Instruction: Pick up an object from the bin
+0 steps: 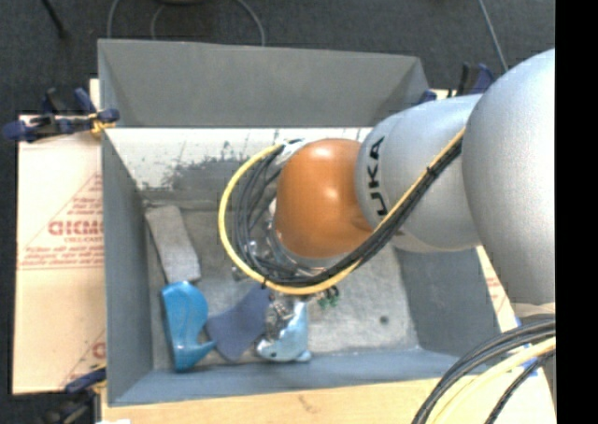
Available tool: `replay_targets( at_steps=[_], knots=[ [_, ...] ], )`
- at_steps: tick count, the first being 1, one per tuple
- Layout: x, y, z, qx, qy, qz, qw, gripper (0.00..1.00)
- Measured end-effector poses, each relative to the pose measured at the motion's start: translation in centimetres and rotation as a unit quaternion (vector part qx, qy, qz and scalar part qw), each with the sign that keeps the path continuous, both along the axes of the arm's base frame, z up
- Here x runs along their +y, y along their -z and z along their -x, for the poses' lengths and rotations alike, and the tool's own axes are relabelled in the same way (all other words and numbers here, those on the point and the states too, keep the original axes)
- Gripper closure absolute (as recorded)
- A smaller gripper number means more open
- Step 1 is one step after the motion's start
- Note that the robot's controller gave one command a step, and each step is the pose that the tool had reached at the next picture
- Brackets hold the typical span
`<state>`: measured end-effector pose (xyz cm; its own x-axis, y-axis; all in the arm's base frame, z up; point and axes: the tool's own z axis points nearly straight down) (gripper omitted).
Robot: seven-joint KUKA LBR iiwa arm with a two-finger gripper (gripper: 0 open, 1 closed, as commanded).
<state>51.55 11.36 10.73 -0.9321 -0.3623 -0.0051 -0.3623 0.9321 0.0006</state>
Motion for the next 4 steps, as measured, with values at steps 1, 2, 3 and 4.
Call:
replay_targets(
  at_steps=[1, 2, 3, 4],
  knots=[
    [-0.7, 3.4, 0.9, -0.0072, -0.017, -0.002, 0.9998, 0.00],
    [1.1, 3.4, 1.5, -0.0022, 0.046, 0.001, 0.9989, 1.00],
    [1.1, 3.4, 1.5, -0.0022, 0.046, 0.001, 0.9989, 1.00],
    [1.1, 3.0, 1.7, 0.0009, 0.046, 0.001, 0.9989, 1.00]
  ],
)
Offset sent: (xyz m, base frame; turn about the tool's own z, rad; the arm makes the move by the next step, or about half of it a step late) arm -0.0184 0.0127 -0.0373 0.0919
